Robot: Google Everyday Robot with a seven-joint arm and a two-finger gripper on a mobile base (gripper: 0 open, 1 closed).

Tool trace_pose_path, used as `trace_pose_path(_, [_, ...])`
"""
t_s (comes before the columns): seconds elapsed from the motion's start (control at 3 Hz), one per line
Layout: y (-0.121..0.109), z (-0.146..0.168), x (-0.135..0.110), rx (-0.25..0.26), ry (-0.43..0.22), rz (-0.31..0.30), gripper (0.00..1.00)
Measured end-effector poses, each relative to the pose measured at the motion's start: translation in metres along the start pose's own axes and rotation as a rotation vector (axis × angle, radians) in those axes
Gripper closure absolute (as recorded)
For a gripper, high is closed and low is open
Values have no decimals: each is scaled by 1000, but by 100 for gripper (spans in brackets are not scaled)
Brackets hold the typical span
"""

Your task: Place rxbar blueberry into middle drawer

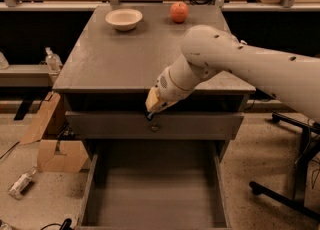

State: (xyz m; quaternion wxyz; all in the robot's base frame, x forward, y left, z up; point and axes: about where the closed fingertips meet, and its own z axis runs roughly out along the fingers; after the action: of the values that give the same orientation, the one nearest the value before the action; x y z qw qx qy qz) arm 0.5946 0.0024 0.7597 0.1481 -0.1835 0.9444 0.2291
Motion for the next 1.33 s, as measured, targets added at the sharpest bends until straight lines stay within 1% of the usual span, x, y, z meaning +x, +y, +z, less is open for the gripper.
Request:
trace_pose_path(1.0, [7,7,-3,-5,14,-12,100])
trace_pose_path(1.33, [9,4,24,-15,-2,9,100])
